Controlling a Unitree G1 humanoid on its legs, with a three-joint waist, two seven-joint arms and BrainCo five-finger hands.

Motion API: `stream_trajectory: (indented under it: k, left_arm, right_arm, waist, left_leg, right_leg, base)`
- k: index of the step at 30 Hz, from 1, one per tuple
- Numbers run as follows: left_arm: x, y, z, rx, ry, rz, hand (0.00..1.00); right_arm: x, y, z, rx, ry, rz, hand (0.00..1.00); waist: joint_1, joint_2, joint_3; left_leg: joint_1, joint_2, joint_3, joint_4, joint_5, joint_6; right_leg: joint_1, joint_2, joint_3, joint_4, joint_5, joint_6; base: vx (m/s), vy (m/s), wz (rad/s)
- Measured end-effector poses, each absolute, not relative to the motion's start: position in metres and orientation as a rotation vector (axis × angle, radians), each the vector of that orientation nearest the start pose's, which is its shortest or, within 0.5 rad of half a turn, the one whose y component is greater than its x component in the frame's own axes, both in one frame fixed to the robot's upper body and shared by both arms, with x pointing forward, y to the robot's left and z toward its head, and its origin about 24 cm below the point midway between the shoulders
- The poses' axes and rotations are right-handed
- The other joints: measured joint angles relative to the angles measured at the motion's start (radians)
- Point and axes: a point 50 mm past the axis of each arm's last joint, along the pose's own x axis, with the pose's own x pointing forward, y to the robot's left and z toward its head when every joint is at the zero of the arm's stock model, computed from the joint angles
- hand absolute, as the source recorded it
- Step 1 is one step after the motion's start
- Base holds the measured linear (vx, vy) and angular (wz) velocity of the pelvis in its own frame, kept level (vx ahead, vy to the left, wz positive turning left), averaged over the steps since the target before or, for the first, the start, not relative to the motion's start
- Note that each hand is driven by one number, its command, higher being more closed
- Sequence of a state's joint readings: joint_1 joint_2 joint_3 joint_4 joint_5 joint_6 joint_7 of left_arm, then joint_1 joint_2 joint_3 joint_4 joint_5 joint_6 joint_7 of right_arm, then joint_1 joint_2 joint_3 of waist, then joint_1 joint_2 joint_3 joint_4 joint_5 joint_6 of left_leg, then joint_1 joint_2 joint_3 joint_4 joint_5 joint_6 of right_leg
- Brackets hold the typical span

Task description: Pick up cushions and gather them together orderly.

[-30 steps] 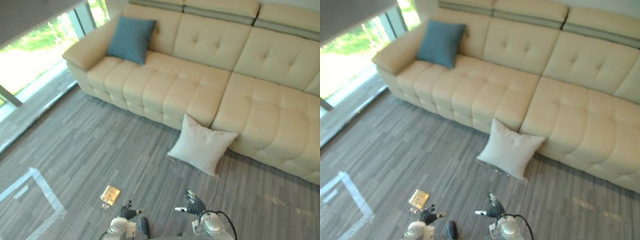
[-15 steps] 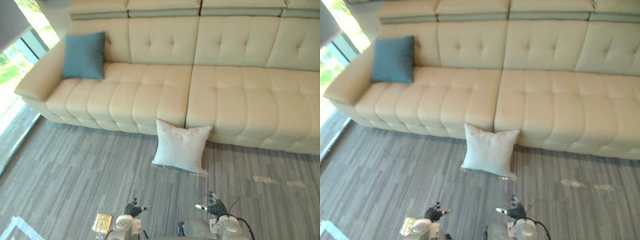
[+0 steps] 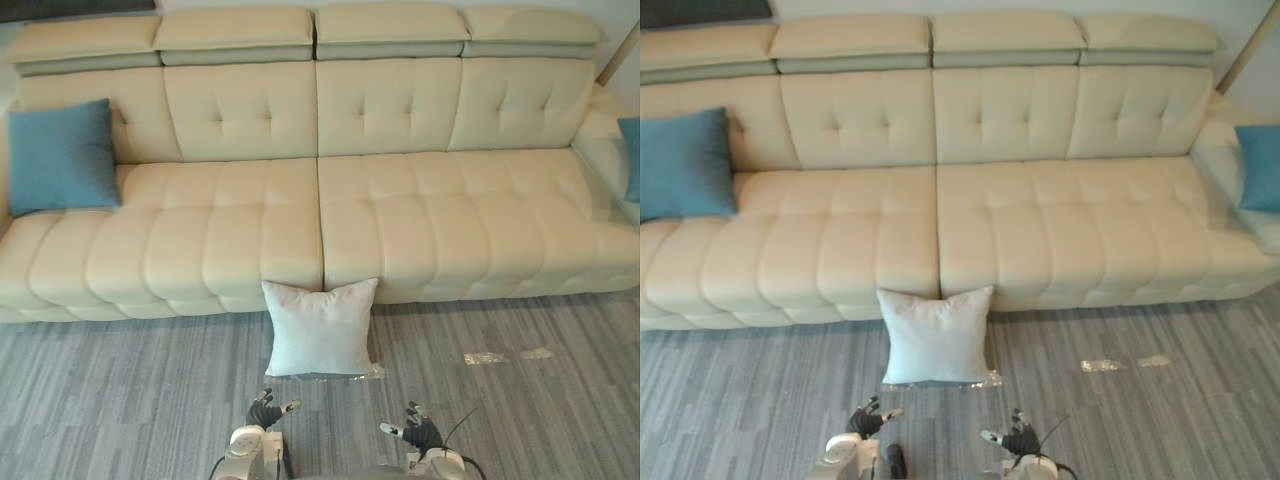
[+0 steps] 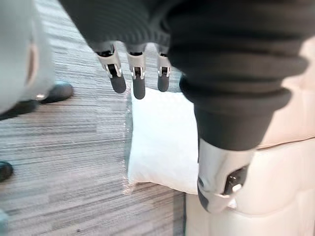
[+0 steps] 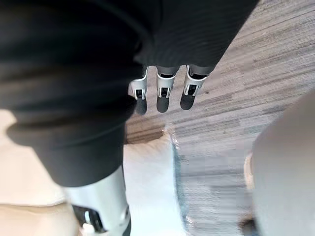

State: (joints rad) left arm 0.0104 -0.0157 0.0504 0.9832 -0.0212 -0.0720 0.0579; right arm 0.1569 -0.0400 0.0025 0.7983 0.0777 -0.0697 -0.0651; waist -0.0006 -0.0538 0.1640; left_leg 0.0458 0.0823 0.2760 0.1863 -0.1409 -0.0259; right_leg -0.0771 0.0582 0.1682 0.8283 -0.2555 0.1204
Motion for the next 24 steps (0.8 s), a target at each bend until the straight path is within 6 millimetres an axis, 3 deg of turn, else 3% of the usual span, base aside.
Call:
stream_trajectory:
  k: [1, 3, 5, 6, 8, 9, 10, 12, 13, 14, 15, 16, 18, 20, 21, 22, 23, 24]
  left_arm:
    - [0.139, 0.153, -0.149, -0.03, 0.944, 0.109, 0.0]
    - [0.137, 0.154, -0.15, -0.03, 0.952, 0.112, 0.0]
    - [0.137, 0.155, -0.15, -0.032, 0.951, 0.118, 0.0]
    - [0.138, 0.157, -0.15, -0.027, 0.947, 0.123, 0.0]
    - [0.138, 0.145, -0.151, -0.057, 0.96, 0.105, 0.0]
    - [0.138, 0.142, -0.151, -0.067, 0.962, 0.104, 0.0]
    - [0.136, 0.14, -0.152, -0.07, 0.975, 0.1, 0.0]
    - [0.135, 0.141, -0.153, -0.078, 0.981, 0.112, 0.0]
    - [0.138, 0.143, -0.152, -0.088, 0.97, 0.126, 0.0]
    - [0.142, 0.143, -0.149, -0.089, 0.95, 0.129, 0.0]
    - [0.143, 0.144, -0.149, -0.087, 0.944, 0.13, 0.0]
    - [0.144, 0.145, -0.147, -0.086, 0.93, 0.133, 0.0]
    - [0.145, 0.146, -0.147, -0.086, 0.924, 0.136, 0.0]
    - [0.147, 0.146, -0.146, -0.086, 0.914, 0.136, 0.0]
    - [0.146, 0.146, -0.146, -0.086, 0.917, 0.132, 0.0]
    - [0.146, 0.145, -0.146, -0.086, 0.92, 0.132, 0.0]
    - [0.145, 0.144, -0.147, -0.088, 0.925, 0.129, 0.0]
    - [0.146, 0.147, -0.147, -0.078, 0.926, 0.135, 0.0]
  right_arm:
    - [0.121, -0.175, -0.14, 0.015, 0.883, -0.157, 0.0]
    - [0.122, -0.177, -0.14, 0.006, 0.877, -0.159, 0.0]
    - [0.122, -0.178, -0.14, 0.006, 0.877, -0.163, 0.0]
    - [0.12, -0.175, -0.142, 0.012, 0.893, -0.161, 0.0]
    - [0.123, -0.188, -0.142, 0.002, 0.897, -0.202, 0.0]
    - [0.124, -0.19, -0.142, -0.004, 0.894, -0.205, 0.0]
    - [0.128, -0.193, -0.14, -0.013, 0.885, -0.206, 0.0]
    - [0.127, -0.196, -0.14, -0.002, 0.888, -0.228, 0.0]
    - [0.123, -0.197, -0.142, 0.006, 0.903, -0.243, 0.0]
    - [0.119, -0.196, -0.144, 0.006, 0.919, -0.243, 0.0]
    - [0.119, -0.196, -0.145, 0.006, 0.921, -0.243, 0.0]
    - [0.117, -0.196, -0.145, 0.005, 0.926, -0.244, 0.0]
    - [0.117, -0.195, -0.145, 0.013, 0.926, -0.25, 0.0]
    - [0.118, -0.193, -0.145, 0.021, 0.926, -0.251, 0.0]
    - [0.119, -0.192, -0.145, 0.026, 0.922, -0.251, 0.0]
    - [0.119, -0.192, -0.145, 0.026, 0.921, -0.252, 0.0]
    - [0.118, -0.193, -0.145, 0.03, 0.925, -0.261, 0.0]
    - [0.116, -0.19, -0.147, 0.053, 0.934, -0.275, 0.0]
  waist:
    - [0.002, 0.003, 0.002]
    - [0.0, 0.007, 0.002]
    - [-0.001, 0.005, 0.0]
    - [0.002, -0.025, -0.005]
    - [0.006, 0.032, -0.008]
    - [0.006, 0.04, -0.005]
    - [0.002, 0.07, -0.007]
    - [-0.002, 0.079, -0.003]
    - [-0.004, 0.071, 0.004]
    - [0.007, 0.065, 0.011]
    - [0.01, 0.063, 0.012]
    - [0.016, 0.06, 0.011]
    - [0.015, 0.061, 0.011]
    - [0.016, 0.054, 0.014]
    - [0.012, 0.053, 0.014]
    - [0.011, 0.056, 0.012]
    - [0.01, 0.063, 0.006]
    - [0.009, 0.038, 0.006]
  left_leg:
    - [0.051, 0.003, 0.003, -0.019, -0.002, 0.002]
    - [0.08, 0.016, 0.004, -0.032, -0.002, 0.002]
    - [0.098, 0.033, -0.011, -0.045, -0.024, -0.033]
    - [0.097, 0.009, -0.024, -0.045, -0.044, -0.081]
    - [0.087, 0.049, -0.046, -0.051, -0.031, -0.076]
    - [0.085, 0.055, -0.047, -0.054, -0.031, -0.076]
    - [0.086, 0.07, -0.05, -0.059, -0.017, -0.079]
    - [0.074, 0.087, -0.074, -0.007, -0.015, -0.082]
    - [0.029, 0.107, -0.1, 0.123, -0.013, -0.085]
    - [-0.032, 0.133, -0.104, 0.29, 0.005, -0.114]
    - [-0.052, 0.141, -0.104, 0.336, 0.011, -0.123]
    - [-0.109, 0.163, -0.097, 0.457, 0.012, -0.11]
    - [-0.145, 0.17, -0.075, 0.503, -0.009, -0.088]
    - [-0.156, 0.151, -0.036, 0.432, -0.053, -0.081]
    - [-0.14, 0.103, -0.028, 0.242, -0.036, -0.068]
    - [-0.134, 0.096, -0.028, 0.192, -0.011, -0.061]
    - [-0.114, 0.083, -0.026, 0.117, 0.014, -0.078]
    - [-0.094, 0.054, -0.019, 0.084, 0.025, -0.067]
  right_leg:
    - [-0.062, -0.026, -0.038, 0.085, -0.055, -0.044]
    - [-0.107, -0.065, -0.091, 0.058, -0.091, -0.077]
    - [-0.142, -0.112, -0.136, -0.128, -0.08, -0.068]
    - [-0.138, -0.154, -0.132, -0.284, -0.027, -0.091]
    - [-0.129, -0.111, -0.148, -0.305, -0.023, -0.109]
    - [-0.129, -0.105, -0.153, -0.309, -0.023, -0.11]
    - [-0.125, -0.09, -0.166, -0.313, -0.033, -0.127]
    - [-0.086, -0.09, -0.192, -0.335, -0.039, -0.136]
    - [-0.024, -0.09, -0.22, -0.373, -0.04, -0.138]
    - [0.024, -0.091, -0.24, -0.402, -0.042, -0.142]
    - [0.035, -0.091, -0.242, -0.408, -0.044, -0.145]
    - [0.059, -0.093, -0.245, -0.417, -0.052, -0.157]
    - [0.073, -0.095, -0.239, -0.426, -0.055, -0.158]
    - [0.081, -0.108, -0.219, -0.431, -0.055, -0.156]
    - [0.081, -0.128, -0.202, -0.427, -0.062, -0.136]
    - [0.081, -0.128, -0.201, -0.425, -0.066, -0.127]
    - [0.078, -0.127, -0.193, -0.418, -0.076, -0.108]
    - [0.081, -0.15, -0.188, -0.432, -0.073, -0.094]
  base:
    - [0.21, -0.066, -0.08]
    - [0.14, -0.109, 0.16]
    - [0.18, -0.2, 0.39]
    - [0.21, -0.187, 0.28]
    - [0.19, -0.225, 0.11]
    - [0.17, -0.229, 0.02]
    - [0.13, -0.172, 0.14]
    - [0.13, -0.183, 0.41]
    - [0.09, -0.155, 0.68]
    - [0.07, -0.146, 0.61]
    - [0.06, -0.108, 0.29]
    - [0.05, -0.037, 0.02]
    - [0.09, 0.052, -0.21]
    - [0.16, 0.167, -0.36]
    - [0.15, 0.182, -0.23]
    - [0.16, 0.202, -0.17]
    - [0.16, 0.191, 0.07]
    - [0.14, 0.183, 0.08]
